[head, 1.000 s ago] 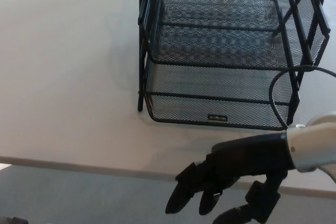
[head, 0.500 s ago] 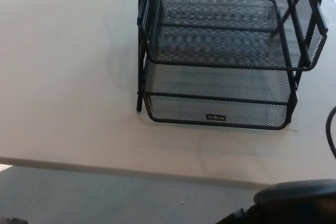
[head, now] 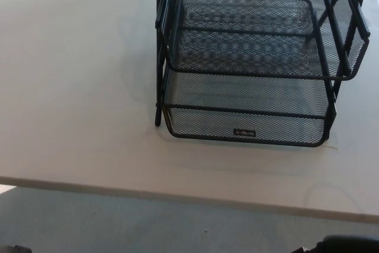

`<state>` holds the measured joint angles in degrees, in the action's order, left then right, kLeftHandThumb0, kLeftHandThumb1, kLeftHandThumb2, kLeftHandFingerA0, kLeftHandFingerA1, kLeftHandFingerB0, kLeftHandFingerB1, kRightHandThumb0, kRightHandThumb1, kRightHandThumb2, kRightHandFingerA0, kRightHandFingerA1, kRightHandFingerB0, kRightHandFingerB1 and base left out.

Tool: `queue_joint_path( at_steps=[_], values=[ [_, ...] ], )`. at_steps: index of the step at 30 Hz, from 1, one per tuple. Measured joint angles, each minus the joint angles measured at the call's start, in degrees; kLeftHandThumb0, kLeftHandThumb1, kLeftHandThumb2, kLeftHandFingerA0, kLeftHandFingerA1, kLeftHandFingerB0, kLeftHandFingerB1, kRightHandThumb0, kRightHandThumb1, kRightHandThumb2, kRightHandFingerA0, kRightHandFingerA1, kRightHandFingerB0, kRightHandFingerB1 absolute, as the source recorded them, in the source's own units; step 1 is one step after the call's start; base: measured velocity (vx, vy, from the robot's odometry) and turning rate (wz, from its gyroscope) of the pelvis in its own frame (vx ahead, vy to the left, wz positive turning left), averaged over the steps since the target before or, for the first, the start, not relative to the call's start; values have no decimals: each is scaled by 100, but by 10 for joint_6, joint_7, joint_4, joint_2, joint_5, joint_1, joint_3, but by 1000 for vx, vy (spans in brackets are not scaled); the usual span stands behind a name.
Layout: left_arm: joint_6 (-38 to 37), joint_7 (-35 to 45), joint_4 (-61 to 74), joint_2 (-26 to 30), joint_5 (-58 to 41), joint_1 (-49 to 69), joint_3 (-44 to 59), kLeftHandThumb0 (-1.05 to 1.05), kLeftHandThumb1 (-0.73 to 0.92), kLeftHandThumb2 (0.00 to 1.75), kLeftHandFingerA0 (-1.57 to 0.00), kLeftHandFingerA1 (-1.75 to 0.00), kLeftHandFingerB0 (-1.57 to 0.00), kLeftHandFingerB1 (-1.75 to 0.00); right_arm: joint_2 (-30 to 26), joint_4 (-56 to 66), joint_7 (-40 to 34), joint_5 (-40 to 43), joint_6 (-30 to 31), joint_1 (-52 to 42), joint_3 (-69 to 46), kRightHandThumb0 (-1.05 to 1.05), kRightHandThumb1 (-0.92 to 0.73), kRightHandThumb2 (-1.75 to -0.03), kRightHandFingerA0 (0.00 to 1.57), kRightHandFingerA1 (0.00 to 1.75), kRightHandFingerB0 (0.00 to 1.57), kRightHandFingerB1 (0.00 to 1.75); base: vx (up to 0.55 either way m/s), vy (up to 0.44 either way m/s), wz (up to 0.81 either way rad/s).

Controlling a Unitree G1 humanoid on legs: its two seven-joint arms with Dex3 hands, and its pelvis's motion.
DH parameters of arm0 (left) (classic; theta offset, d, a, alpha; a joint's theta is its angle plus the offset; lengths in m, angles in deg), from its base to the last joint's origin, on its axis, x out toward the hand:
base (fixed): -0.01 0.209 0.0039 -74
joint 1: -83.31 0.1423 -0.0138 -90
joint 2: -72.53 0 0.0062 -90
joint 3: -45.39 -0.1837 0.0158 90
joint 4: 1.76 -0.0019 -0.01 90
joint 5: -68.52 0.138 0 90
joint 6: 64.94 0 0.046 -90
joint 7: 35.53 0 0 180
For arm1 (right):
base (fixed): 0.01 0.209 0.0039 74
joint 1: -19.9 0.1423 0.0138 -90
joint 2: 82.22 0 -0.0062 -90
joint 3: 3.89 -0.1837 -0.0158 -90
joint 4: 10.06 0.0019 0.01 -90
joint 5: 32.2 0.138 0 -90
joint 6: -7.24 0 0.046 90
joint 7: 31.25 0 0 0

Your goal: A balck drawer is kept on the middle of the table and the robot uses its right hand to push it back away from the robot

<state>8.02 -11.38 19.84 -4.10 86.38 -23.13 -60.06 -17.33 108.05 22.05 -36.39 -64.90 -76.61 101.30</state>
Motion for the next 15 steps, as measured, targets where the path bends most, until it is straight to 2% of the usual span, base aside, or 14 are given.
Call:
queue_joint_path(
  at_steps=[4,7,11,12,13,14,15],
  values=[
    [0,0,0,0,0,0,0,-55,74,62,-50,-38,-35,-33,0,-42,-30,-32,-2,-4,14,-51,-77,-64,47,41,32,33,0,0,0],
    [0,0,0,0,0,0,0,-55,74,62,-50,-38,-36,-33,0,-71,-52,-55,-2,-4,26,-51,-73,-64,57,46,35,36,0,0,0],
    [0,0,0,0,0,0,0,-55,74,62,-50,-38,-36,-33,6,-134,-86,-90,2,5,54,-51,-73,-64,57,46,35,36,0,0,0],
    [0,0,0,0,0,0,0,-57,71,63,-48,-39,-34,-33,8,-155,-97,-101,3,8,63,-53,-63,-91,52,57,38,51,0,0,0],
    [0,0,0,0,0,0,0,-57,71,63,-48,-39,-34,-33,10,-171,-106,-110,4,10,70,-53,-63,-91,52,57,38,51,0,0,0],
    [0,0,0,0,0,0,0,-55,74,62,-50,-38,-37,-34,12,-190,-115,-118,5,13,77,-47,-77,-64,69,46,51,39,0,0,0],
    [0,0,0,0,0,0,0,-55,74,62,-50,-38,-37,-34,16,-208,-124,-126,6,18,84,-47,-77,-64,69,46,51,39,0,0,0]
  ],
)
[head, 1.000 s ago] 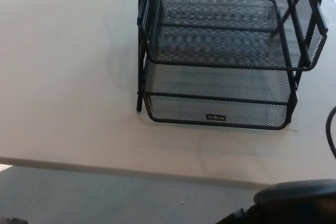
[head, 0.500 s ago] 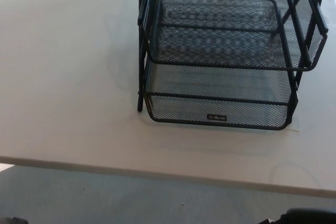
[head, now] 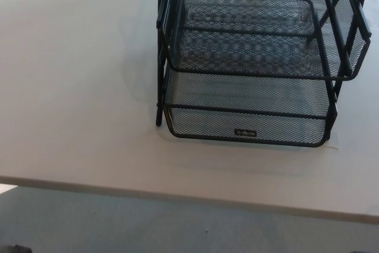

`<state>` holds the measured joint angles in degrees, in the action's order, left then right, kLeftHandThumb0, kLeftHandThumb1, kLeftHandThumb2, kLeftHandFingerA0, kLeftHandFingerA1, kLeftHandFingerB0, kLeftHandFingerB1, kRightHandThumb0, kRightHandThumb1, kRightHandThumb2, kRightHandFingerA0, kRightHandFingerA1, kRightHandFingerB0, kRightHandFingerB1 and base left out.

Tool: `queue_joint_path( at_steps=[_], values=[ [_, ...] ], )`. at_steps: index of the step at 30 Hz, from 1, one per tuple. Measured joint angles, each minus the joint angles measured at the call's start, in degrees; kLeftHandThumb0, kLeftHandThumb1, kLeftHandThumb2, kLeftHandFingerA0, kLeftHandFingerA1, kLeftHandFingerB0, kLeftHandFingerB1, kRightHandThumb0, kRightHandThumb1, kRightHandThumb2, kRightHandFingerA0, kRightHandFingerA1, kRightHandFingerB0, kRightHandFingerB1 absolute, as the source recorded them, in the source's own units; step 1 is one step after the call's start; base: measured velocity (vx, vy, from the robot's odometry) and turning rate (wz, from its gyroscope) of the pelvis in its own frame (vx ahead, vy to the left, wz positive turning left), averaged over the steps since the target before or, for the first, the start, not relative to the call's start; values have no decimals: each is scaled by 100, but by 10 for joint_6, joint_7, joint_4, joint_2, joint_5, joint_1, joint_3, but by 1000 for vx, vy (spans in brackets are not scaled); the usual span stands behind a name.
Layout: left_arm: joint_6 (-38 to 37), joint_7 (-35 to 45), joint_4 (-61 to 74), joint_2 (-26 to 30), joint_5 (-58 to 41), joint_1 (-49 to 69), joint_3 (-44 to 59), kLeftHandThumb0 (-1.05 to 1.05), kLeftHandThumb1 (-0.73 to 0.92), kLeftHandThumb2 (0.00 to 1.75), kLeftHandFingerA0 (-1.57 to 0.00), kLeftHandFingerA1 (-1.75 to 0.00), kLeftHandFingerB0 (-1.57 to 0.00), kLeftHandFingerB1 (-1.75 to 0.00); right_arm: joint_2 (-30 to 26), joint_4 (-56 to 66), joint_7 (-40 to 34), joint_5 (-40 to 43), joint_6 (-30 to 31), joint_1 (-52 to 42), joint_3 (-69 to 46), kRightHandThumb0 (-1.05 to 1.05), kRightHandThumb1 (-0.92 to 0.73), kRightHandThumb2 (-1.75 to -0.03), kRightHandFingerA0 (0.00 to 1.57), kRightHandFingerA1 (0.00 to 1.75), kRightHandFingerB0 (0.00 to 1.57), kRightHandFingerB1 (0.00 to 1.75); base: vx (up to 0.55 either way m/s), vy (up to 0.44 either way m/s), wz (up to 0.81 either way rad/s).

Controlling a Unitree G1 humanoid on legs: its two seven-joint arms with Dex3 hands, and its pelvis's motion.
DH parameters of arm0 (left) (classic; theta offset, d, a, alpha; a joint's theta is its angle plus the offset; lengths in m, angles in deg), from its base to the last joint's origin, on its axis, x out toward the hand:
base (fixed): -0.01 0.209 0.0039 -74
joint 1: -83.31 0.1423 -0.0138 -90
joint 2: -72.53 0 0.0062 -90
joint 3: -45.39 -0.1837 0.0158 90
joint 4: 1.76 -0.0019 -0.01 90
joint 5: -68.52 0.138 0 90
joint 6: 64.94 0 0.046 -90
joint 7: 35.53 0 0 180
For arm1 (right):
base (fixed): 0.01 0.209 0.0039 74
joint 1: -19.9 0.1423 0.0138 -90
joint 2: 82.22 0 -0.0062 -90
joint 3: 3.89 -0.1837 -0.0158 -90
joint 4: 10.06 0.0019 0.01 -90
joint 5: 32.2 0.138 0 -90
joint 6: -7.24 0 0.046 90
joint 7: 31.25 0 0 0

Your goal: A balck drawer is kept on the middle of the table and the robot uses its right hand to push it back away from the robot

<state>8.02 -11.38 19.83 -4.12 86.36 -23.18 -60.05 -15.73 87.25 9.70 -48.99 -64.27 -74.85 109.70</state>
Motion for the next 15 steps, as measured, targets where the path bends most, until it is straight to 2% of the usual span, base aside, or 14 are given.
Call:
queue_joint_path(
  at_steps=[1,3,4,8,9,10,15],
  values=[
    [0,0,0,0,0,0,0,-55,74,62,-50,-38,-36,-33,4,-16,-7,-6,1,4,6,-48,-77,-63,73,55,54,40,0,0,0],
    [0,0,0,0,0,0,0,-55,74,62,-49,-38,-36,-34,13,-50,-22,-17,1,10,17,-48,-76,-64,72,50,58,43,0,0,0],
    [0,0,0,0,0,0,0,-56,71,63,-49,-39,-35,-34,17,-70,-30,-22,2,14,23,-49,-77,-64,61,44,54,42,0,0,0],
    [0,0,0,0,0,0,0,-57,71,63,-49,-39,-35,-34,38,-158,-56,-36,1,35,43,-50,-77,-64,59,48,50,40,0,0,0],
    [0,0,0,0,0,0,0,-57,71,63,-47,-39,-34,-34,40,-166,-58,-37,1,37,45,-52,-78,-63,48,39,40,36,0,0,0],
    [0,0,0,0,0,0,0,-56,71,63,-46,-38,-33,-33,47,-195,-66,-40,0,45,50,-53,-73,-64,44,40,37,35,0,0,0],
    [0,0,0,0,0,0,0,-56,71,63,-46,-38,-33,-33,73,-295,-94,-51,-6,73,64,-53,-73,-64,44,40,37,35,0,0,0]
  ],
)
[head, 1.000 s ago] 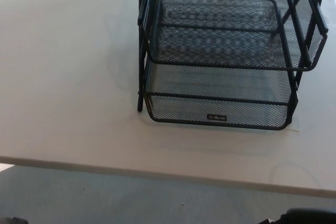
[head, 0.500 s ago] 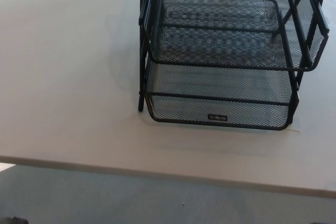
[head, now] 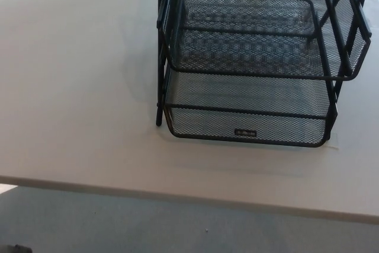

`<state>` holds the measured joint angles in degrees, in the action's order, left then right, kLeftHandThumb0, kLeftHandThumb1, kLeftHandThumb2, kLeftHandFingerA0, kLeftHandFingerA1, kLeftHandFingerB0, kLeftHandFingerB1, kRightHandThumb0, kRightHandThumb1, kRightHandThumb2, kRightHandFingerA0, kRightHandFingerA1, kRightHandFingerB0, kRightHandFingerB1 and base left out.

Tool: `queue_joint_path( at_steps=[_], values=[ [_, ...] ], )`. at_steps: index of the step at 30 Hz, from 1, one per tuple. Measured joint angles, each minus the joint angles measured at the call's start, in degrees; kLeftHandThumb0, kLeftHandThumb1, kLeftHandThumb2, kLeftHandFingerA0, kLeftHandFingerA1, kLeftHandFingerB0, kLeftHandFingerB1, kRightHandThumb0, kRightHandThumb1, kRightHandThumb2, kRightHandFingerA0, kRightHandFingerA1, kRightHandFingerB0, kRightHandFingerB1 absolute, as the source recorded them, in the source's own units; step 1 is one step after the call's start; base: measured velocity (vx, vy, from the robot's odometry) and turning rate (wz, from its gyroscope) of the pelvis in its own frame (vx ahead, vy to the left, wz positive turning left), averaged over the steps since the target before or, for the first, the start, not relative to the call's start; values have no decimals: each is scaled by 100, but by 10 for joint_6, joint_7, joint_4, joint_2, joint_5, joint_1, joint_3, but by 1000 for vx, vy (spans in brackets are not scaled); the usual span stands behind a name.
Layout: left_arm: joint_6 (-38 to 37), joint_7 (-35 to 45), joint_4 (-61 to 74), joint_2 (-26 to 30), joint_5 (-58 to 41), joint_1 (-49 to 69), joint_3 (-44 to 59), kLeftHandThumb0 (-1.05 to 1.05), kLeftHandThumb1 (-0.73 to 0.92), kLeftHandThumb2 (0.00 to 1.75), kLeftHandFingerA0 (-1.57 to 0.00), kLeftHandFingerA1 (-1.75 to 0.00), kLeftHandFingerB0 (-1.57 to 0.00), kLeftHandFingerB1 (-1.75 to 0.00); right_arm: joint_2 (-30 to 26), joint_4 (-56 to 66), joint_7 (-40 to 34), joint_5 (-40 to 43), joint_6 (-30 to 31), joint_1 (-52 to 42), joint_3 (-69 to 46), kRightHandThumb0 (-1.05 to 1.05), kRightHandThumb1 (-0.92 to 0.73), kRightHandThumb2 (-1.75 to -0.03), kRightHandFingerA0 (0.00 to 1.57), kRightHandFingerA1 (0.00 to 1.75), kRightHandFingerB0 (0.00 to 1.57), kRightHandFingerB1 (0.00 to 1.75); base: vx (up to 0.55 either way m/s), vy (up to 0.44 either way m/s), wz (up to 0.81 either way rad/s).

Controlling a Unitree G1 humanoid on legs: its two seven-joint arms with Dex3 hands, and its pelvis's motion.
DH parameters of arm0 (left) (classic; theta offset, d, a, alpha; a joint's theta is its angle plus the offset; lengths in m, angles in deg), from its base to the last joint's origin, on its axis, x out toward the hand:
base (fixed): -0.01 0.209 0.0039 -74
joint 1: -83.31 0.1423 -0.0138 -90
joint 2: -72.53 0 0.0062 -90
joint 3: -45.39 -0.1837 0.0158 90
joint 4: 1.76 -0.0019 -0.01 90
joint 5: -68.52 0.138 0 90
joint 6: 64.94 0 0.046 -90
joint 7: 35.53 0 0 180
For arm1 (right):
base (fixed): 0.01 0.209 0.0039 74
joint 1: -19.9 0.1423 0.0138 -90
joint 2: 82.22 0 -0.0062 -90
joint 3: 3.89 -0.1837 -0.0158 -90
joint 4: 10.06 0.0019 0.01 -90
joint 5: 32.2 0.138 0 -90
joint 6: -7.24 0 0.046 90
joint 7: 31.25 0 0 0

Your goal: A balck drawer is kept on the middle of the table and the robot uses its right hand to push it back away from the robot

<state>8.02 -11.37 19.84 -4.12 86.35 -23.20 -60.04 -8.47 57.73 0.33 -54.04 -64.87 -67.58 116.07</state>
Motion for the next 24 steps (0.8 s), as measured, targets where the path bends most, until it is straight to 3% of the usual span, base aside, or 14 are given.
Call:
queue_joint_path(
  at_steps=[12,24],
  values=[
    [0,0,-1,1,0,2,0,-56,71,63,-48,-39,-34,-34,58,-226,-77,-24,-41,69,9,-53,-77,-63,50,41,41,35,0,0,0],
    [0,1,-1,2,0,5,1,-57,71,63,-48,-38,-34,-33,76,-291,-111,-34,-79,93,5,-52,-75,-63,49,42,39,35,0,0,0]
  ],
)
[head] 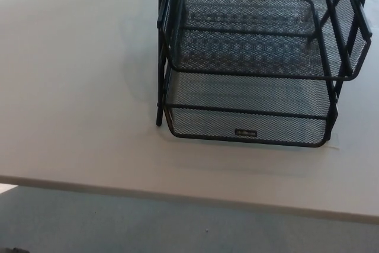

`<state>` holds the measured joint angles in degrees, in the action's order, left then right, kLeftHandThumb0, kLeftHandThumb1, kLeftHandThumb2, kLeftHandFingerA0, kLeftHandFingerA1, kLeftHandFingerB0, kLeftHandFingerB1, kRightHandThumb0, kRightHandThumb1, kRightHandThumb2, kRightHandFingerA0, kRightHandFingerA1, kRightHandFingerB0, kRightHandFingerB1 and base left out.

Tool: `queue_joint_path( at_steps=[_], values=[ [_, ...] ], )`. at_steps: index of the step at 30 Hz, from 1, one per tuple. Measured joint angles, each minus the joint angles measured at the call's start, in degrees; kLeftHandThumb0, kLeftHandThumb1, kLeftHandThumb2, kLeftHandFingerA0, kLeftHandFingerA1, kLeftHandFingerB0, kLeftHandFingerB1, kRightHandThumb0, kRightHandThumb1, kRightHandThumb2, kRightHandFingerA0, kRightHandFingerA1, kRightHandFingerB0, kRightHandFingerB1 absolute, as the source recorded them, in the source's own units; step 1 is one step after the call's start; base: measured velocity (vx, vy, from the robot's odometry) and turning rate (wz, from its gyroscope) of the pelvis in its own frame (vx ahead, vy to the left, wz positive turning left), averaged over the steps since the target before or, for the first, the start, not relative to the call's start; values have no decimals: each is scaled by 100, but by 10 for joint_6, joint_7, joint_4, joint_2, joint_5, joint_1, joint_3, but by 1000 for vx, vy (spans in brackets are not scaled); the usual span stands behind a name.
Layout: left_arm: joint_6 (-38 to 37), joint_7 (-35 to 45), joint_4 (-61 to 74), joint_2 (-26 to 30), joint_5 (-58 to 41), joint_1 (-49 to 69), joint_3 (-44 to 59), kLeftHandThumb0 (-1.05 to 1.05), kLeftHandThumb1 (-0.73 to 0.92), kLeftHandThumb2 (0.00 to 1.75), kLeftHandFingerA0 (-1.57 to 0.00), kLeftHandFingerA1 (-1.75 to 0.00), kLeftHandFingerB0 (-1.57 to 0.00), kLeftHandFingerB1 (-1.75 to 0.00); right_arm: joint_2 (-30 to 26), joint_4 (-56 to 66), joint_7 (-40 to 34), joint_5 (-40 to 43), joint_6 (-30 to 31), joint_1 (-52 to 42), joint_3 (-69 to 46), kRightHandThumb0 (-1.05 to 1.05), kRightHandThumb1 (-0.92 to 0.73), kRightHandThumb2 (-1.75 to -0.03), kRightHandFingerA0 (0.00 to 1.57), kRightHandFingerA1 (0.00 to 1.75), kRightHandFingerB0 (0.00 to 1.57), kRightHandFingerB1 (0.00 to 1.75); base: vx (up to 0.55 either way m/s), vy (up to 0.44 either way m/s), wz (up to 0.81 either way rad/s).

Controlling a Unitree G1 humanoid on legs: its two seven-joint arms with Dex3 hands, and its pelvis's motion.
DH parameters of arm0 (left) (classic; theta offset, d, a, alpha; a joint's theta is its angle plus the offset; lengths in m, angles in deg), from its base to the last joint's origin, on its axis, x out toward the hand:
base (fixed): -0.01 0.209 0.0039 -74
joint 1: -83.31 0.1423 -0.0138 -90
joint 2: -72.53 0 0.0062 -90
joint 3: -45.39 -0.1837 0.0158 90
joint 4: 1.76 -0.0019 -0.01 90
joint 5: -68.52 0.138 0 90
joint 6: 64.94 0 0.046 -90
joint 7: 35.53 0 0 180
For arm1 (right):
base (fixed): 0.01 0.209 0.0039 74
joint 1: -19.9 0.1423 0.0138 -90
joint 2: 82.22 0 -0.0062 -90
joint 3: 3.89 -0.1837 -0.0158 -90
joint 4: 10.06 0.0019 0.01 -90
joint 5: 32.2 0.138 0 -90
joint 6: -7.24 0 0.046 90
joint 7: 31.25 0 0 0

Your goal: A balck drawer is kept on the middle of the table and the robot uses its right hand to push it back away from the robot

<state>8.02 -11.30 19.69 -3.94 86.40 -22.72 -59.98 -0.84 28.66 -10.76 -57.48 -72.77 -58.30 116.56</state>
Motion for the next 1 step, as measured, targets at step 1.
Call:
queue_joint_path(
  at_steps=[1],
  values=[
    [0,0,0,0,0,0,0,-57,71,63,-48,-38,-34,-33,0,-1,-1,0,-1,0,0,-52,-75,-63,49,42,39,35,0,0,0]
  ],
)
